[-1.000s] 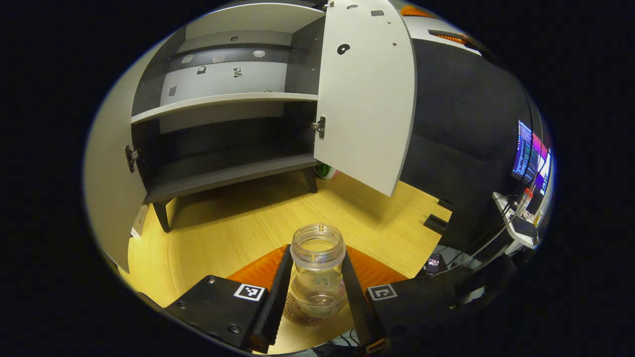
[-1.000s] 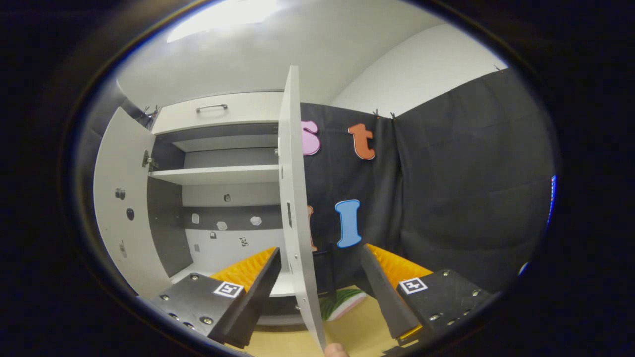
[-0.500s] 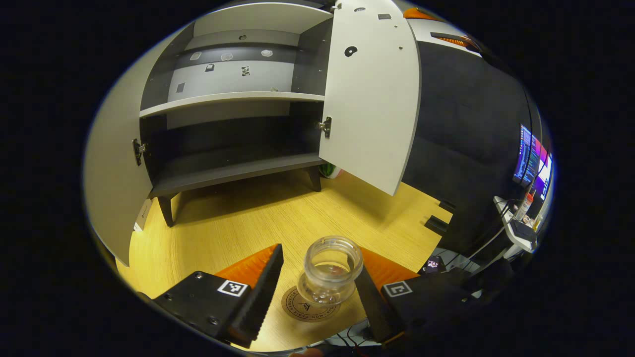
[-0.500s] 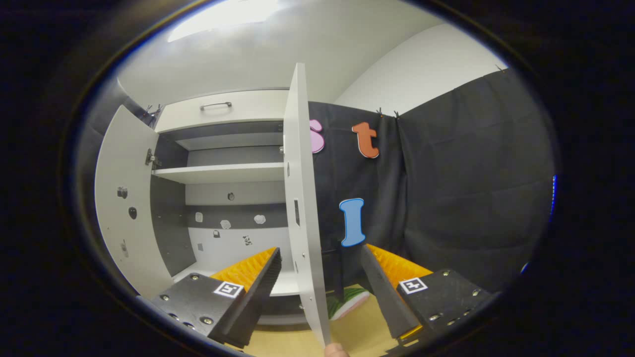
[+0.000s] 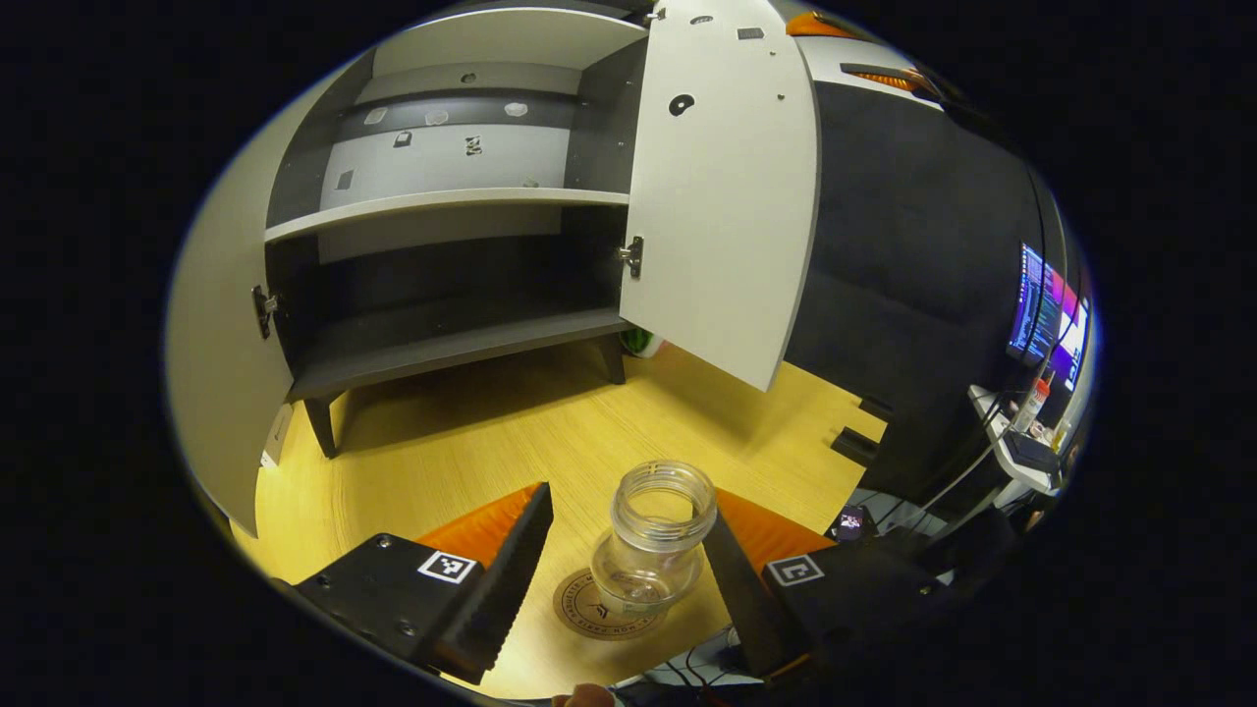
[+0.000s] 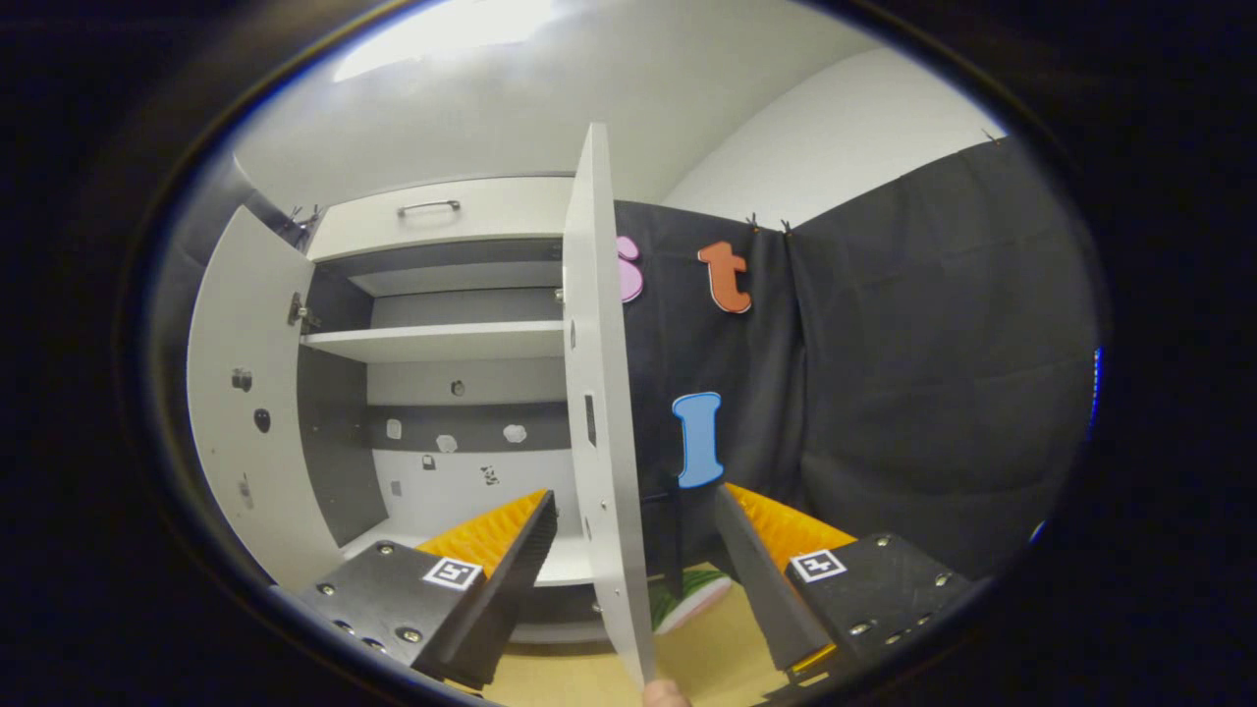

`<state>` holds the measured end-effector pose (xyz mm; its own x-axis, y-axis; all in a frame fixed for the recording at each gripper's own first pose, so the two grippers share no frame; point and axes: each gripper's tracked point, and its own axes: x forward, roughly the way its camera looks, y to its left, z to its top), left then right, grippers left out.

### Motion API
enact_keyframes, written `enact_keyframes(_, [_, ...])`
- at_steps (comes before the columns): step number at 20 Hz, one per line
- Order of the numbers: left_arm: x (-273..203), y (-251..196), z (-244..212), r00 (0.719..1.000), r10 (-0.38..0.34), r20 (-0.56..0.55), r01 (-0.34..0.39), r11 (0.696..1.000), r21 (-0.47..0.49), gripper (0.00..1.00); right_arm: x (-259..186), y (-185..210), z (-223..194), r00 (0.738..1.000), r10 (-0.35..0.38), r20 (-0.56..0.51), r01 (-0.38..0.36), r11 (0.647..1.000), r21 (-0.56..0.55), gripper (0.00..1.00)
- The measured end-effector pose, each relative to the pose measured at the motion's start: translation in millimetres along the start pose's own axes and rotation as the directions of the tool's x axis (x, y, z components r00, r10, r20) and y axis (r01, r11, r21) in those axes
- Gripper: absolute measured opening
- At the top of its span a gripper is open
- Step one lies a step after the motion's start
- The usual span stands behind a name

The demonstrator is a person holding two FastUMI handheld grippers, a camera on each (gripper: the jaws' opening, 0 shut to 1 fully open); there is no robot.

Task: Grasp the bottle in the cabinet with the left hand and place it on the coaster, then close the right door with the right hand and the left door with the left hand.

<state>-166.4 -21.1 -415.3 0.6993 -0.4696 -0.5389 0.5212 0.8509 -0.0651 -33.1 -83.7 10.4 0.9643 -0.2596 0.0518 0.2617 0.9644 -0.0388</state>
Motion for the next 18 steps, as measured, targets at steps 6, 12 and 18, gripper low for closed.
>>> enact_keyframes(6, [-5.0,-8.2,14.4,0.999,-0.029,0.027,0.028,0.999,0.020,0.92,1.7,1.6,-2.9,1.000,0.007,-0.001,-0.007,1.000,0.000,0.98])
enact_keyframes(12, [-7.6,-7.5,22.2,0.999,-0.028,0.044,0.028,0.999,0.018,0.92,1.9,5.4,-5.7,1.000,0.020,-0.006,-0.020,1.000,0.001,0.98])
enact_keyframes(18, [-16.9,-8.7,41.0,0.996,-0.028,0.083,0.027,0.999,0.022,0.92,-0.8,6.7,-5.5,1.000,0.024,-0.003,-0.024,1.000,0.000,0.98])
